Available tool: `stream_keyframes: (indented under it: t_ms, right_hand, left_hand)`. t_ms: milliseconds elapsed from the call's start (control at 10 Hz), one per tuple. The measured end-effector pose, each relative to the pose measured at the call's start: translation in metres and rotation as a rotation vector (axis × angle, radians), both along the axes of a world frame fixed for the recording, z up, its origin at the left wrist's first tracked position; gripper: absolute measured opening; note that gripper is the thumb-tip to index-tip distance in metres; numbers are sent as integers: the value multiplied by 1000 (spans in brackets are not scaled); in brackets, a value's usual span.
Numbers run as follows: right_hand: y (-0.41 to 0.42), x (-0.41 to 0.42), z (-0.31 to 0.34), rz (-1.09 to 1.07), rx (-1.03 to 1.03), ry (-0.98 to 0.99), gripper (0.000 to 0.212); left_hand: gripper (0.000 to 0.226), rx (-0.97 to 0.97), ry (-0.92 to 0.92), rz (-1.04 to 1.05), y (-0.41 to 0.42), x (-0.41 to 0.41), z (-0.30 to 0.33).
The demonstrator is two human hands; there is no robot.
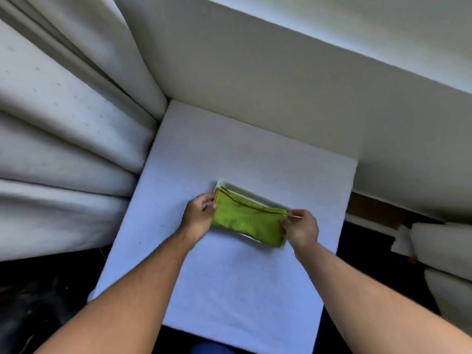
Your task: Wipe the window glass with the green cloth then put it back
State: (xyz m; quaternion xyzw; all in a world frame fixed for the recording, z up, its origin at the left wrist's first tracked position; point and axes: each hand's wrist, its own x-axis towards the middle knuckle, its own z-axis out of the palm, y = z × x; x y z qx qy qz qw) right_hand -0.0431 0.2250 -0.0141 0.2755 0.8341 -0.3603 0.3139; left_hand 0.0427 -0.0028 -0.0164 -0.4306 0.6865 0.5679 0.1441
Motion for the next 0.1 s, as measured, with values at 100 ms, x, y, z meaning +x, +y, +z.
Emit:
stream_keyframes:
  t_ms: [100]
  right_hand:
    - [13, -5, 44, 184, 98, 61, 39]
  left_hand:
    - [35, -218, -37, -126, 1, -6, 48]
